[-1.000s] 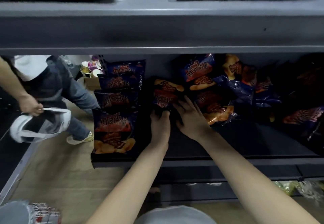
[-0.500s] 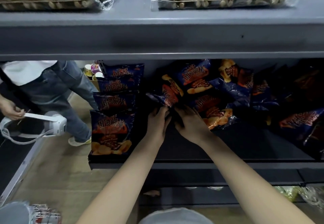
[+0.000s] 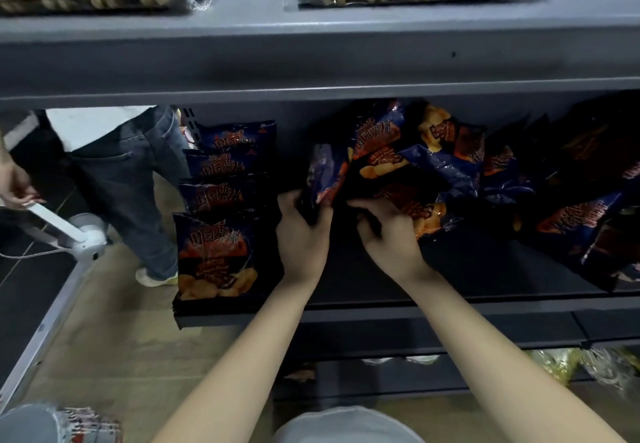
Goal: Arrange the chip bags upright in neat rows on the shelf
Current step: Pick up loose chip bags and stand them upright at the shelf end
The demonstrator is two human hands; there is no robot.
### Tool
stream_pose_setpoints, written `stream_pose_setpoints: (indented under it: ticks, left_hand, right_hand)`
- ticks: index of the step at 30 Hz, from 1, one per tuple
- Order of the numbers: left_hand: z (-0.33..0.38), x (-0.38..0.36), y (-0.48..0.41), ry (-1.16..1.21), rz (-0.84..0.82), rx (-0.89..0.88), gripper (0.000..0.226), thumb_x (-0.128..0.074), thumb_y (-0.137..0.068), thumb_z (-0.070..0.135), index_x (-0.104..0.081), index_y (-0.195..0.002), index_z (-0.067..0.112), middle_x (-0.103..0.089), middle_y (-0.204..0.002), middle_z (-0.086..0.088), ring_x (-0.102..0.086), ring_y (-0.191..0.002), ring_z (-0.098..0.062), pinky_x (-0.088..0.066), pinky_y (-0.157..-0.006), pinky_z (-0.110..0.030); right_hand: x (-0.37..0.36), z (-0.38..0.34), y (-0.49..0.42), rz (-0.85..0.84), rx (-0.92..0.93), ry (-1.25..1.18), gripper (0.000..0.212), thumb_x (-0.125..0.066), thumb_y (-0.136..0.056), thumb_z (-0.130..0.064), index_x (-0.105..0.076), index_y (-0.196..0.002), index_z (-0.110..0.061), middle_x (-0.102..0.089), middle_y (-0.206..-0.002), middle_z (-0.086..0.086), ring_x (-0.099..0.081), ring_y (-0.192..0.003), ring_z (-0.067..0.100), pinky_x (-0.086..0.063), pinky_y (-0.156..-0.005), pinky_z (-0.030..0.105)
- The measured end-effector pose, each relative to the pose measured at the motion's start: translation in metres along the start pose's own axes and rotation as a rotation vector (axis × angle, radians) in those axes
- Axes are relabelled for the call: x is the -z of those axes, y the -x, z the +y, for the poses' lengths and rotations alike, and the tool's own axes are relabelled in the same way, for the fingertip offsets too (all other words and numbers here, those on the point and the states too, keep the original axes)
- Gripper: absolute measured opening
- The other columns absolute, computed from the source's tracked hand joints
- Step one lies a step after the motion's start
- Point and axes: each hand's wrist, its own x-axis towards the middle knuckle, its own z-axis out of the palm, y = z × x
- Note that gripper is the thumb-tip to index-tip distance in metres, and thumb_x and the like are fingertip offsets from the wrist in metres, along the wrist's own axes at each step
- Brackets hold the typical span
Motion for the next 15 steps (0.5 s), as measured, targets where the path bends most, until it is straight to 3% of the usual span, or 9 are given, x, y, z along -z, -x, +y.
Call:
stream_pose_setpoints:
  ticks: [3,6,8,11,13,15]
  left_hand:
    - [0.013,0.02,0.001,-0.129,-0.027,-0.107,0.034,-0.066,-0.082,0.034,-0.054,-0.111,0.022,-0.057,-0.083,0.023,-0.054,-0.071,0.016,-0.037,-0.061,0.003]
    - [0.026,0.041,-0.007,-0.188,-0.146,-0.194,0.032,-0.068,-0.08,0.035,-0.062,-0.109,0.023,-0.06,-0.085,0.023,-0.057,-0.076,0.015,-0.04,-0.066,0.001]
    - [0.033,0.056,-0.012,-0.171,-0.272,-0.226,0.028,-0.071,-0.078,0.032,-0.066,-0.105,0.025,-0.064,-0.087,0.024,-0.059,-0.081,0.015,-0.043,-0.07,-0.003]
    - [0.035,0.074,-0.019,-0.164,-0.49,-0.222,0.019,-0.072,-0.077,0.032,-0.069,-0.095,0.03,-0.069,-0.085,0.023,-0.062,-0.083,0.01,-0.046,-0.07,-0.008]
    - [0.032,0.081,-0.023,-0.189,-0.596,-0.19,0.016,-0.072,-0.077,0.036,-0.069,-0.092,0.029,-0.07,-0.085,0.023,-0.064,-0.082,0.008,-0.047,-0.069,-0.009]
    - [0.025,0.083,-0.027,-0.213,-0.684,-0.127,0.02,-0.07,-0.078,0.039,-0.069,-0.094,0.028,-0.071,-0.086,0.019,-0.065,-0.082,0.004,-0.05,-0.073,-0.014]
  right_hand:
    - [0.012,-0.011,-0.006,0.21,0.077,-0.038,0.037,-0.053,-0.082,0.004,-0.06,-0.118,-0.003,-0.061,-0.113,0.012,-0.055,-0.111,0.029,-0.045,-0.097,0.039]
    - [0.024,-0.021,-0.015,0.282,0.104,-0.131,0.042,-0.055,-0.086,-0.008,-0.049,-0.127,0.001,-0.05,-0.125,0.013,-0.047,-0.121,0.025,-0.039,-0.104,0.033]
    - [0.034,-0.025,-0.02,0.145,0.021,-0.237,0.057,-0.058,-0.087,-0.031,-0.041,-0.136,-0.009,-0.045,-0.135,0.007,-0.041,-0.129,0.016,-0.034,-0.107,0.025]
    - [0.045,-0.022,-0.023,-0.292,-0.175,-0.267,0.074,-0.064,-0.074,-0.06,-0.04,-0.137,-0.032,-0.05,-0.132,-0.016,-0.044,-0.125,0.003,-0.034,-0.101,0.019]
    - [0.043,-0.017,-0.02,-0.459,-0.26,-0.258,0.067,-0.07,-0.065,-0.063,-0.046,-0.124,-0.045,-0.056,-0.118,-0.026,-0.053,-0.114,-0.003,-0.037,-0.092,0.014]
    - [0.038,-0.011,-0.016,-0.471,-0.289,-0.328,0.055,-0.072,-0.061,-0.054,-0.049,-0.11,-0.047,-0.064,-0.106,-0.023,-0.06,-0.105,-0.002,-0.042,-0.087,0.012]
